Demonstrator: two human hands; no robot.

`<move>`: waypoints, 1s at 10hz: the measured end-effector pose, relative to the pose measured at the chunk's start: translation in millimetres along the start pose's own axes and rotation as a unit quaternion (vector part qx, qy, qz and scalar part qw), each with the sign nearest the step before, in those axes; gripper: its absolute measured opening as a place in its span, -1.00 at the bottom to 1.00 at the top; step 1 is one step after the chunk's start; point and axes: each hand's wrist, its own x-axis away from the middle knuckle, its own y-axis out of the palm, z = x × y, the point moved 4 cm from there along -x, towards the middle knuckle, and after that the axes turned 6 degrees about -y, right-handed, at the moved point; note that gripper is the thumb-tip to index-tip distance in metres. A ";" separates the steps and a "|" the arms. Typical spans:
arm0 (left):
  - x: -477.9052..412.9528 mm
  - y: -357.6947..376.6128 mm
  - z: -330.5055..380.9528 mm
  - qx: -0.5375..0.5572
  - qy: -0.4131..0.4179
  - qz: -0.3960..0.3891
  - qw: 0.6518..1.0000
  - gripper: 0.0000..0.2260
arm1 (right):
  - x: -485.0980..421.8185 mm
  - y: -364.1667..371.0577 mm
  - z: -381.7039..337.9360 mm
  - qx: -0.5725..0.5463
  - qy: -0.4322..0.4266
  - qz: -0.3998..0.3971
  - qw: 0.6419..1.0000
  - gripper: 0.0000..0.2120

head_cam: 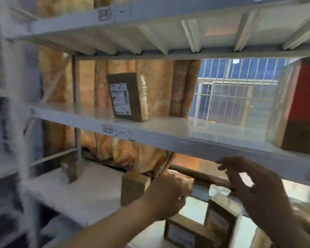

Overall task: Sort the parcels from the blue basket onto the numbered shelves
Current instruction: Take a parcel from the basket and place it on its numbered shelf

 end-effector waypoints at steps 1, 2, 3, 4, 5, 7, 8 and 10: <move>72.5 -3.4 -111.1 0.091 -0.229 -0.146 0.958 -0.74 | -11.4 89.2 -69.8 -0.019 -0.031 -0.186 0.982 -0.80; 172.0 -12.1 -226.7 0.110 -0.353 -0.180 0.911 -0.76 | -11.4 180.1 -145.3 -0.012 -0.097 -0.288 0.952 -0.78; 278.9 -24.6 -311.3 0.114 -0.411 -0.230 0.875 -0.82 | -0.9 273.9 -217.4 -0.058 -0.119 -0.422 0.897 -0.78; 388.5 -35.5 -371.0 0.138 -0.480 -0.272 0.823 -0.80 | 28.6 367.9 -279.7 -0.078 -0.106 -0.524 0.842 -0.76; 489.1 -43.0 -405.1 0.127 -0.559 -0.284 0.769 -0.79 | 64.0 435.0 -345.6 -0.065 -0.071 -0.606 0.790 -0.70; 640.0 -31.5 -455.5 0.133 -0.677 -0.309 0.655 -0.84 | 123.2 537.7 -417.5 -0.050 -0.089 -0.701 0.706 -0.79; 676.6 -17.3 -477.0 0.144 -0.700 -0.303 0.631 -0.80 | 127.0 571.9 -452.5 -0.069 -0.094 -0.745 0.657 -0.93; 699.9 7.7 -555.5 0.165 -0.721 -0.245 0.627 -0.81 | 134.6 711.6 -490.4 -0.089 -0.114 -0.769 0.623 -0.79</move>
